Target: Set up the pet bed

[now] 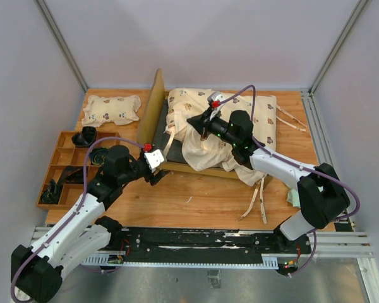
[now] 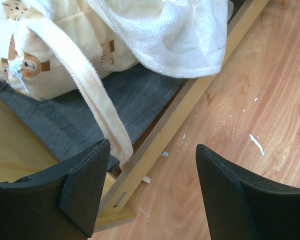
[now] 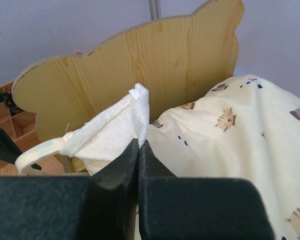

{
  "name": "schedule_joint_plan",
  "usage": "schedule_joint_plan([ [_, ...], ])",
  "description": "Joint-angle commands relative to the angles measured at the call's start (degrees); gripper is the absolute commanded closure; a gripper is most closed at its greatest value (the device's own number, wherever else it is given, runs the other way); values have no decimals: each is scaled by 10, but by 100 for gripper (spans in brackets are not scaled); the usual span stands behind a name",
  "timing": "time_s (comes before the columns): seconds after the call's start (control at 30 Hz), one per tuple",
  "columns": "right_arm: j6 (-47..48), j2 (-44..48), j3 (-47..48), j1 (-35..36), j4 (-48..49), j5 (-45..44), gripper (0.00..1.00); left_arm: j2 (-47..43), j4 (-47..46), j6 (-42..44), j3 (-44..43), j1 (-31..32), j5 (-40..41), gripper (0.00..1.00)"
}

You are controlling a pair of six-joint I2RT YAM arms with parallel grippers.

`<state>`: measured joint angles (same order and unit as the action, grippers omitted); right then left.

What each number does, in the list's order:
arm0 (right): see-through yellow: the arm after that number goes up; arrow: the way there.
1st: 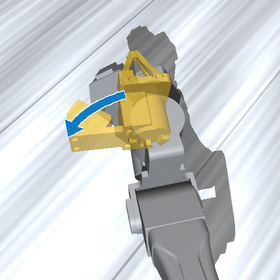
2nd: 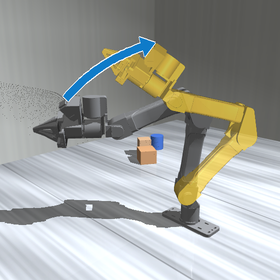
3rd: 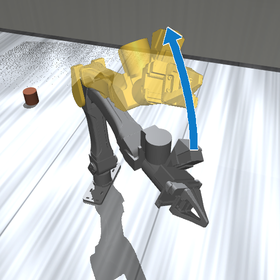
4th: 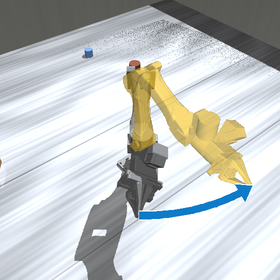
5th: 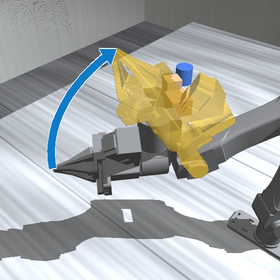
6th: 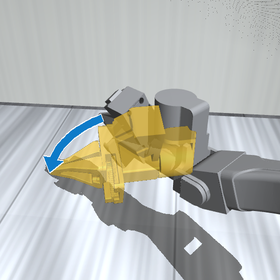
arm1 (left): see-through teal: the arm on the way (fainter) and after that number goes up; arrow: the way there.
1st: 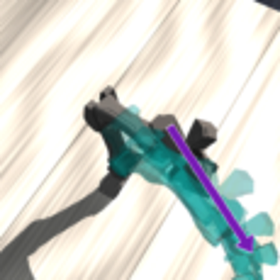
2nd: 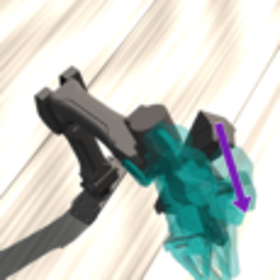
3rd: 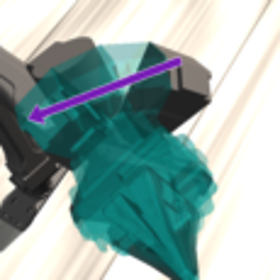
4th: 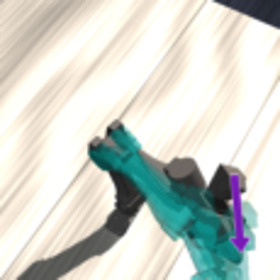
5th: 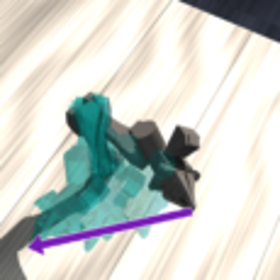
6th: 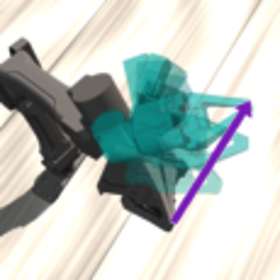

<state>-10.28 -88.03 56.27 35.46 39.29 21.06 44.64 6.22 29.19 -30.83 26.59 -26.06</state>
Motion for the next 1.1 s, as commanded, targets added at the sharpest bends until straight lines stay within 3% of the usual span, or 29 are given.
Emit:
schedule_joint_plan([
  [0.0,-3,4,-7,-17,31,5,100,9,-33,4,2,-14,-28,27],
  [0.23,-1,8,-8,-16,31,3,100,32,-27,-1,-5,-15,-95,28],
  [0.43,2,9,-8,-17,30,1,100,37,-25,-5,-9,-15,-94,30],
  [0.8,1,8,-8,-16,31,3,100,39,7,4,-20,-15,-91,44],
  [1.07,0,8,-7,-16,31,5,100,69,-26,-14,-31,-15,-100,41],
])
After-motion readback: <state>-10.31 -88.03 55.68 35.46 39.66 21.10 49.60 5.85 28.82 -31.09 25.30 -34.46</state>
